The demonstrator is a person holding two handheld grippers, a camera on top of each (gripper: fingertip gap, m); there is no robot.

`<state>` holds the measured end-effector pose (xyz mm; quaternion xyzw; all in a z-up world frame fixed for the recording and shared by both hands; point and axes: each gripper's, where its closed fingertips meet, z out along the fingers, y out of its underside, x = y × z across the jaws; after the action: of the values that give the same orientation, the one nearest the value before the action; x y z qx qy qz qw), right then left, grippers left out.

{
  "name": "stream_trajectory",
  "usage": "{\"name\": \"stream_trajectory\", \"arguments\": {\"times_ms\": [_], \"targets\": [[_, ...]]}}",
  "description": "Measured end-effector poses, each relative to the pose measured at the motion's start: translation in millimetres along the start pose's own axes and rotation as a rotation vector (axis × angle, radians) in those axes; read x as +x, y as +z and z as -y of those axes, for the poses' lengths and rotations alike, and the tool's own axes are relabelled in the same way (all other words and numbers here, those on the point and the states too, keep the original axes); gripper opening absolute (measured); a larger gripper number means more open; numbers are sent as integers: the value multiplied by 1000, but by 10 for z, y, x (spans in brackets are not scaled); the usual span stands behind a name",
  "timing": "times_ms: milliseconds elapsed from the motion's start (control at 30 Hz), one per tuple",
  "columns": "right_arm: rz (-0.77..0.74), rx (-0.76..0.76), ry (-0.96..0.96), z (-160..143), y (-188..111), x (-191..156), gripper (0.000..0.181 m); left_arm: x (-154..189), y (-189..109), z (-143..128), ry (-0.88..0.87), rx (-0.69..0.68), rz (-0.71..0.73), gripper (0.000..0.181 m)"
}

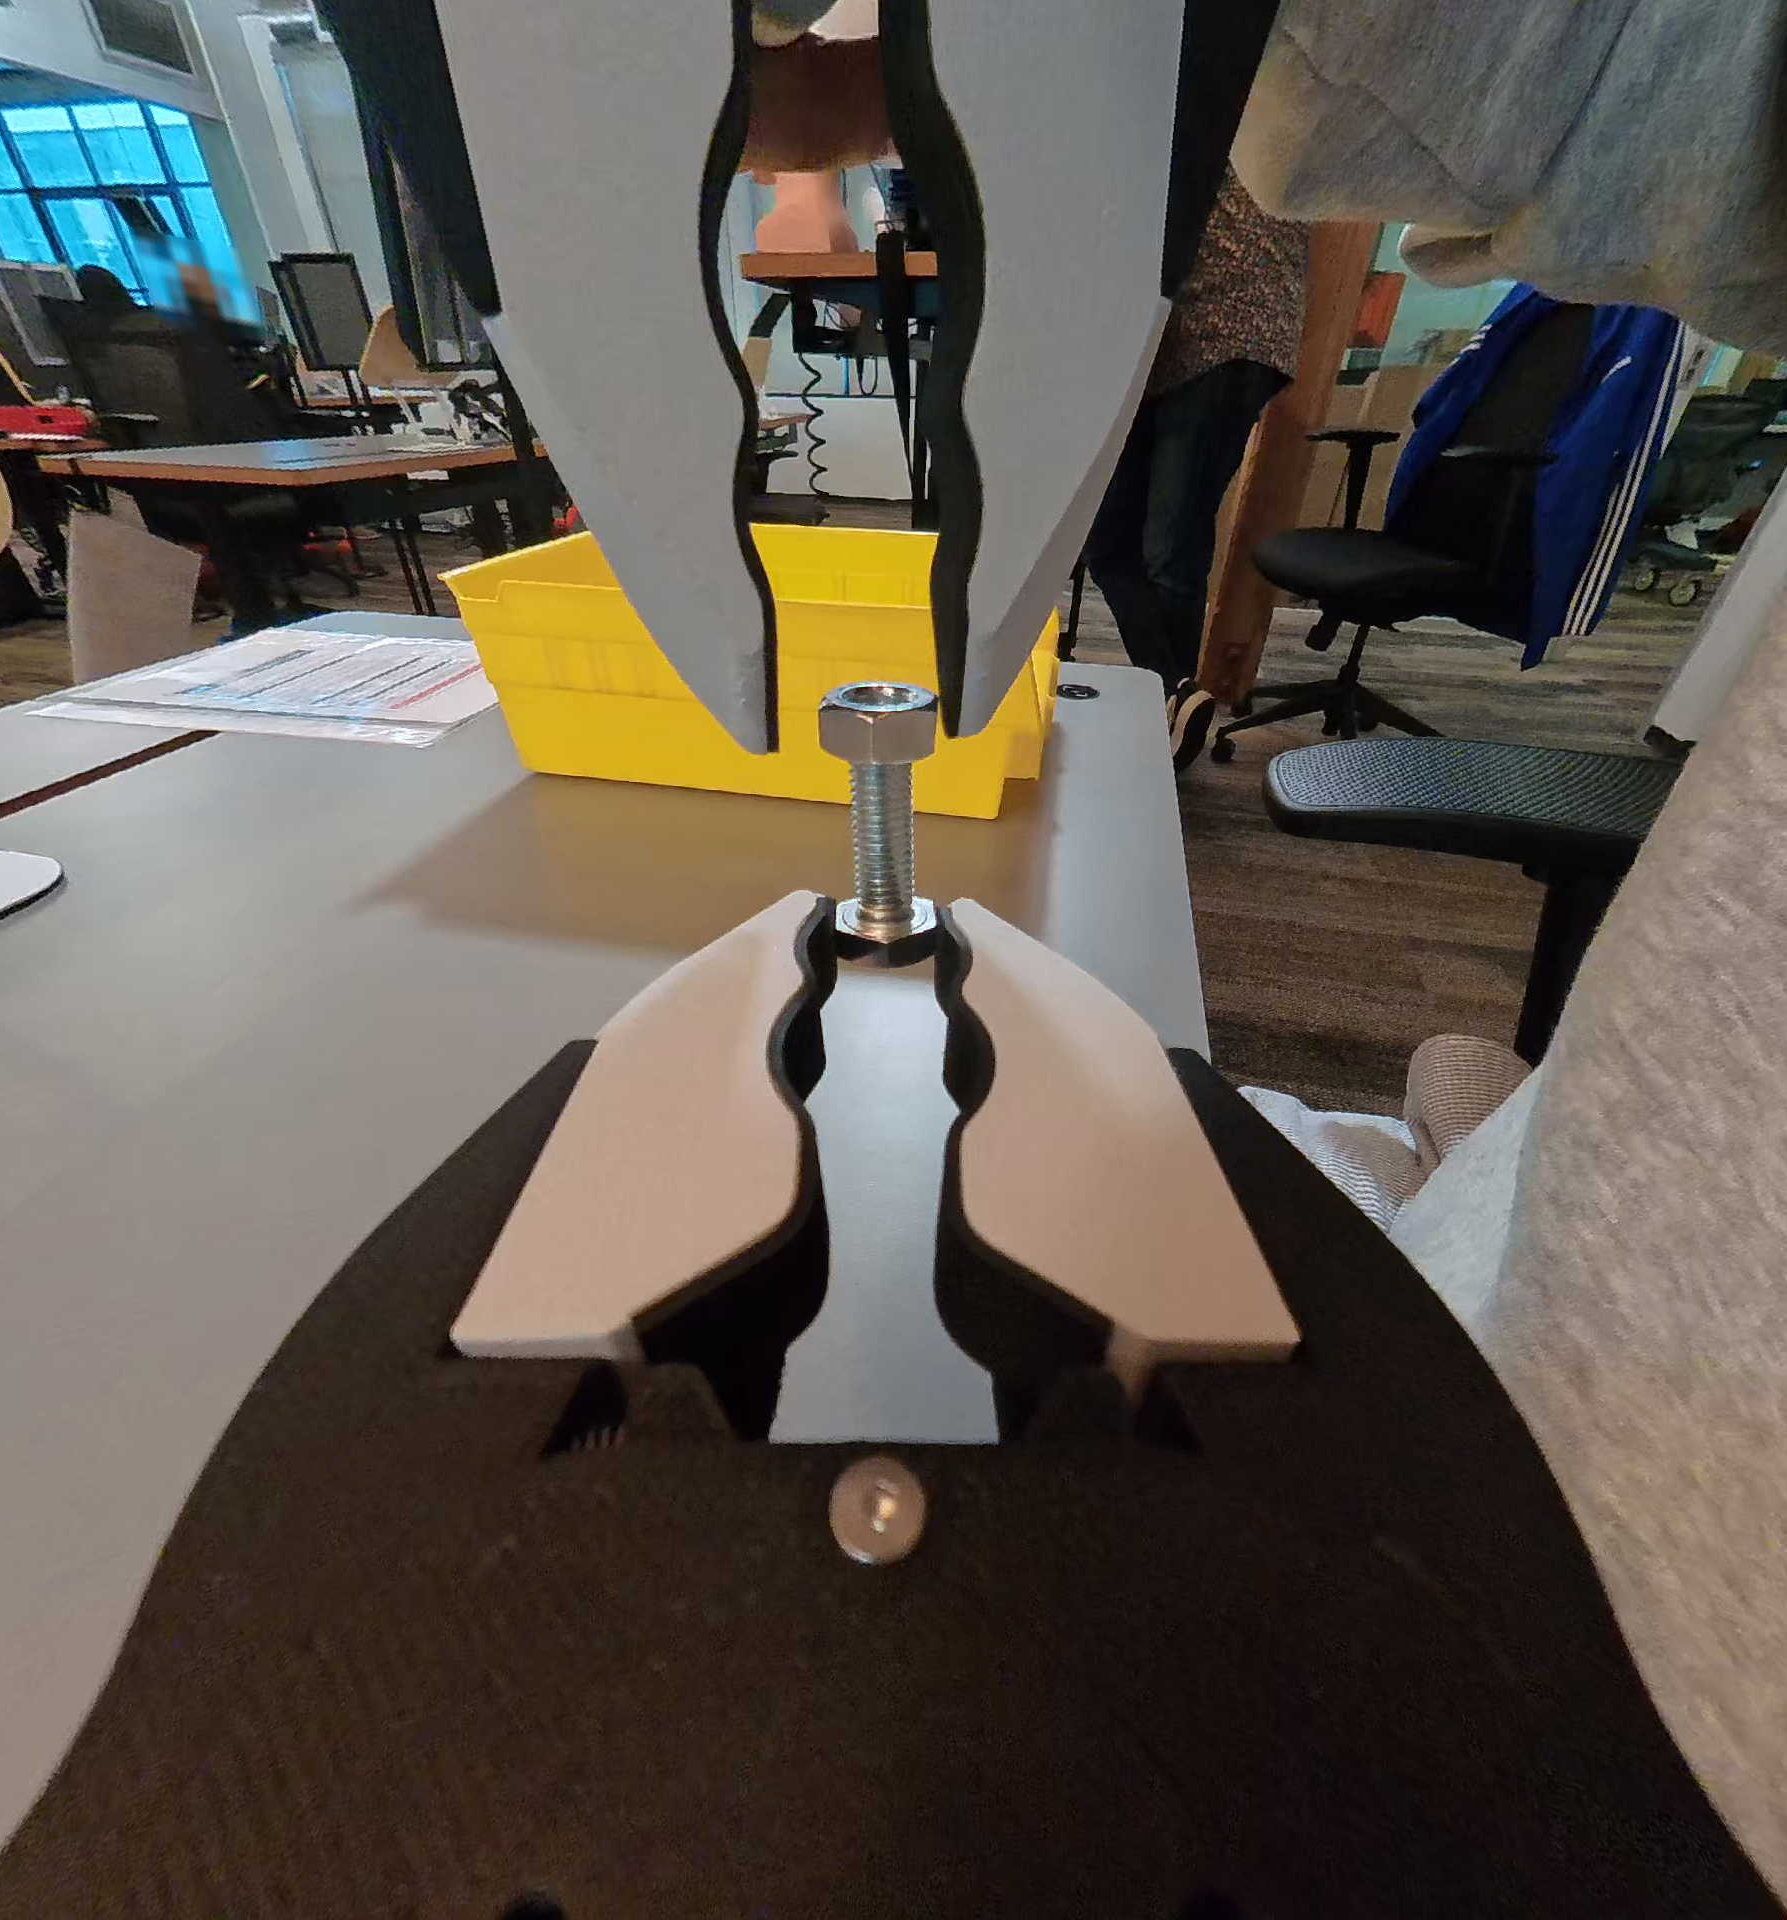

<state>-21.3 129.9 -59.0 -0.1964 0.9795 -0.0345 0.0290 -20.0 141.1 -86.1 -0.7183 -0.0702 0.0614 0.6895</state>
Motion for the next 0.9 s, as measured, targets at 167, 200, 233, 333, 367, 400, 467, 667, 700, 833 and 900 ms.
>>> {"name": "stream_trajectory", "arguments": {"times_ms": [167,200,233,333,367,400,467,667,700,833,900], "targets": [[3,31,19,21,-39,1,27,0,-2,-2,-2,1,-2,18],[-1,41,22,25,-53,4,27,-1,-3,-2,-3,2,-2,18],[-6,52,27,29,-70,10,27,-1,-4,-1,-4,4,-2,18],[-23,109,43,55,-131,14,27,0,-6,2,-10,8,-5,18],[-22,132,47,69,-146,6,27,2,-5,2,-13,9,-6,18],[-20,151,50,83,-157,-4,27,5,-2,2,-15,10,-8,18],[-17,171,47,110,-154,-24,27,16,1,2,-20,12,-13,18],[-8,153,11,152,-55,-77,30,15,-1,4,-14,14,-3,18],[-3,150,12,148,-43,-82,30,11,-3,6,-17,16,-2,18],[-5,139,29,93,-33,-65,29,5,-11,16,-19,22,-1,19],[-5,131,42,53,-32,-58,29,4,-15,22,-19,24,-1,18]]}}
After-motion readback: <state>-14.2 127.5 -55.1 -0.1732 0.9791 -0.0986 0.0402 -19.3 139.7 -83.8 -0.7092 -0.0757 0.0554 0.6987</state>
